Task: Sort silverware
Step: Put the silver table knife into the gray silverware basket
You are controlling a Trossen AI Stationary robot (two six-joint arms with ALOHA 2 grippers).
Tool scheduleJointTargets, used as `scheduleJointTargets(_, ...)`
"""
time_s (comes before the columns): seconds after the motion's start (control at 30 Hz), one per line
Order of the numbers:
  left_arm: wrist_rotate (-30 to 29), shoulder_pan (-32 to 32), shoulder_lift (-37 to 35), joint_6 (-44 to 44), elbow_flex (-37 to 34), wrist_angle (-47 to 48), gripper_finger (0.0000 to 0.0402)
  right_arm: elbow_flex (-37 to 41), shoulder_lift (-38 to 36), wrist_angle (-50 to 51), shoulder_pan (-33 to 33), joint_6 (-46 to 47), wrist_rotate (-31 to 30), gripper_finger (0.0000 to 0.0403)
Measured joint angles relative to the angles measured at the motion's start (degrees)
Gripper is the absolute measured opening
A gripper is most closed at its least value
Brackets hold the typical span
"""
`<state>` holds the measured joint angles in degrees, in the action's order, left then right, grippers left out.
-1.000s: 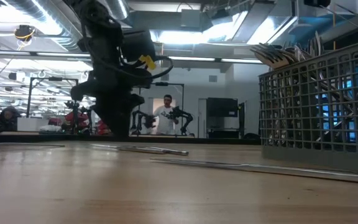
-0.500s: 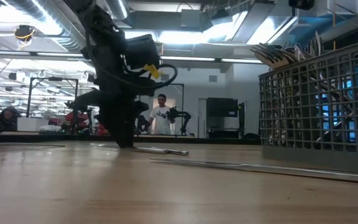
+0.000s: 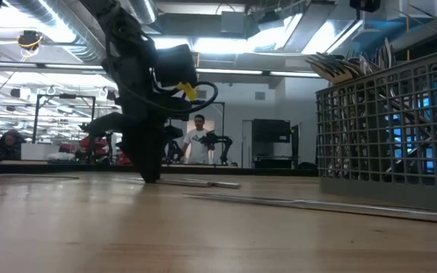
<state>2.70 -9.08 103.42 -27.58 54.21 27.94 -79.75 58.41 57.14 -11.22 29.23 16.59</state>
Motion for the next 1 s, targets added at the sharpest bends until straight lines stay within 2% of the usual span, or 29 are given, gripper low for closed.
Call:
scheduleJointTargets(0.13, -0.7, 0.9, -0.2, 0.6, 0.0, 0.0, 0.0026, 0.0, 0.0, 0.0, 0.0, -1.4, 0.0, 0.0133)
scheduleJointTargets(0.47, 1.0, 1.1, -1.2, 10.9, -0.3, -0.3, 0.0042, 0.0, 0.0, 0.0, 0.0, -2.6, 0.0, 0.0133)
scheduleJointTargets(0.67, 8.6, 0.6, -1.1, 17.0, 0.0, -0.6, 0.0031, 0.0, 0.0, 0.0, 0.0, -2.7, 0.0, 0.0133)
scheduleJointTargets(1.0, 32.5, -3.2, -0.8, 24.0, 1.4, -0.4, 0.0034, 0.0, 0.0, 0.0, 0.0, -2.8, 1.7, 0.0133)
